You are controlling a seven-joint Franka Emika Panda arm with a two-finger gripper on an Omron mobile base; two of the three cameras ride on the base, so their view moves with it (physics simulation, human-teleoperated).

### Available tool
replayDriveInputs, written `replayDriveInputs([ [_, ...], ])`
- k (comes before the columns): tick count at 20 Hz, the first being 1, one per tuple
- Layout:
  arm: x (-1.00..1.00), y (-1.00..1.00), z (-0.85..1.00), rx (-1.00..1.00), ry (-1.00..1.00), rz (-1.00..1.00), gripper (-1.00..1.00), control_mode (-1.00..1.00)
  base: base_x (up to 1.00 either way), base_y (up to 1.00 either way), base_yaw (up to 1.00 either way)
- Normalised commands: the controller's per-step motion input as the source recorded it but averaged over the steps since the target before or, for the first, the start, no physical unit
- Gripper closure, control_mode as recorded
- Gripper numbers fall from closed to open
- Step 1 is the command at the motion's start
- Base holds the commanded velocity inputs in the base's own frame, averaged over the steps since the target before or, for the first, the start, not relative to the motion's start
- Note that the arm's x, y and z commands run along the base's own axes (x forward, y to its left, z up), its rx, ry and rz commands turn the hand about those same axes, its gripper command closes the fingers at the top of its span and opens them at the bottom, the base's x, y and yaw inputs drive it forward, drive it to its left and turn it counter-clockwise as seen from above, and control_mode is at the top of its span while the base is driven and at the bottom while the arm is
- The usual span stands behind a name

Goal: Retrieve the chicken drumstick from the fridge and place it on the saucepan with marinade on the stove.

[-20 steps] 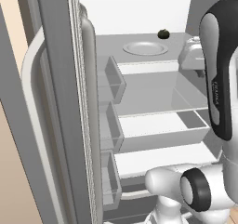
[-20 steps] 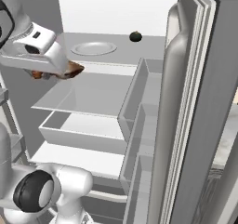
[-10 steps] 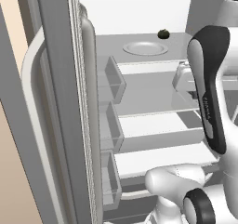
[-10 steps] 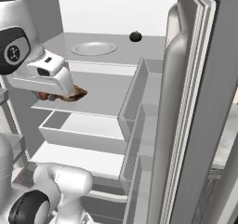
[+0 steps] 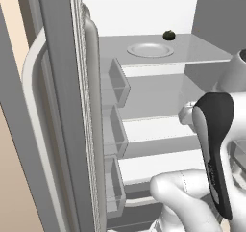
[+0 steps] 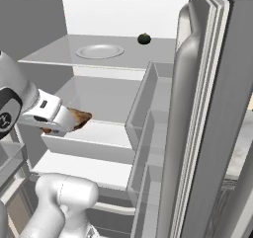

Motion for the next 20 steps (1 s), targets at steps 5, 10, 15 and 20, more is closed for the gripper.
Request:
replayDriveInputs([
  [5,-0.02,0.0,-0.16,0.0,0.01,0.0,1.0,-1.0,0.0,0.0,0.0],
  [10,-0.08,0.0,-0.13,0.0,0.01,0.0,1.0,-1.0,0.0,0.0,0.0],
  [15,-0.22,0.0,-0.16,0.0,0.02,0.0,1.0,-1.0,0.0,0.0,0.0],
  [20,0.0,0.0,0.0,0.0,0.0,0.0,1.0,1.0,-0.73,0.0,0.0],
])
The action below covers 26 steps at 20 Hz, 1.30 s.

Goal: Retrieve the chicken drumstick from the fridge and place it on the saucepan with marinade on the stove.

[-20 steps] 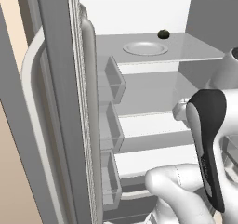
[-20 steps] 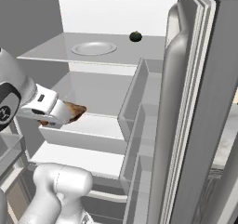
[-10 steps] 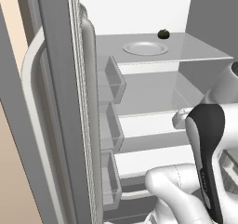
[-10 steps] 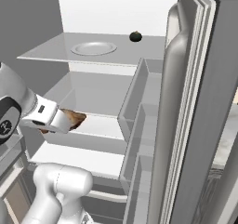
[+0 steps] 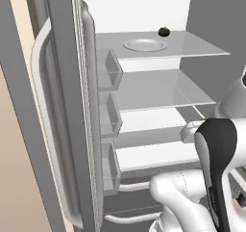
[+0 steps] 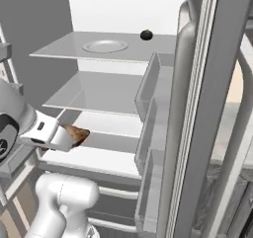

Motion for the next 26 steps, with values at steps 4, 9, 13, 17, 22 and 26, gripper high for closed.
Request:
replayDriveInputs([
  [4,0.0,0.0,0.0,0.0,0.0,0.0,1.0,1.0,-0.77,0.0,0.0],
  [9,0.0,0.0,0.0,0.0,0.0,0.0,1.0,1.0,-0.64,0.0,0.0],
  [13,0.0,0.0,0.0,0.0,0.0,0.0,1.0,1.0,-0.6,0.0,0.0],
  [17,0.0,0.0,0.0,0.0,0.0,0.0,1.0,1.0,-0.69,0.0,0.0],
  [22,0.0,0.0,0.0,0.0,0.0,0.0,1.0,1.0,-0.77,-0.03,-0.02],
  [26,0.0,0.0,0.0,0.0,0.0,0.0,1.0,1.0,-0.73,-0.21,-0.08],
])
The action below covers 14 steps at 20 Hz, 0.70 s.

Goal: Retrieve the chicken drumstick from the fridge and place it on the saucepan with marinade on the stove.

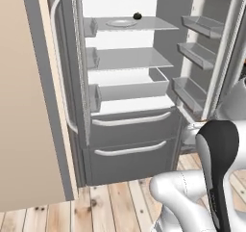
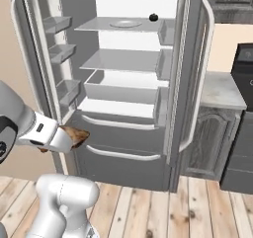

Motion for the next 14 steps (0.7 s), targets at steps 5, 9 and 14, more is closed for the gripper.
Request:
replayDriveInputs([
  [5,0.0,0.0,0.0,0.0,0.0,0.0,1.0,1.0,-0.51,-0.65,-0.14],
  [9,0.0,0.0,0.0,0.0,0.0,0.0,1.0,1.0,0.03,-1.0,0.0],
  [14,0.0,0.0,0.0,0.0,0.0,0.0,1.0,1.0,0.24,-1.0,0.1],
])
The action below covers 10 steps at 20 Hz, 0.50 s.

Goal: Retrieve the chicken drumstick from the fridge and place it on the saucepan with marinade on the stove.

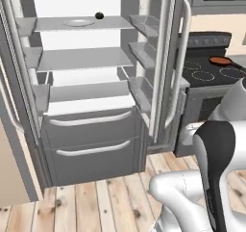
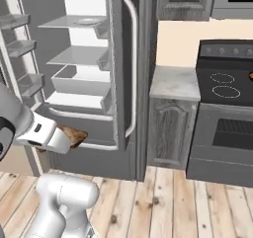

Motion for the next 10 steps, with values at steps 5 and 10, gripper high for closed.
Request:
replayDriveInputs([
  [5,0.0,0.0,0.0,0.0,0.0,0.0,1.0,1.0,0.18,-1.0,0.16],
  [10,0.0,0.0,0.0,0.0,0.0,0.0,1.0,1.0,0.38,-1.0,0.11],
])
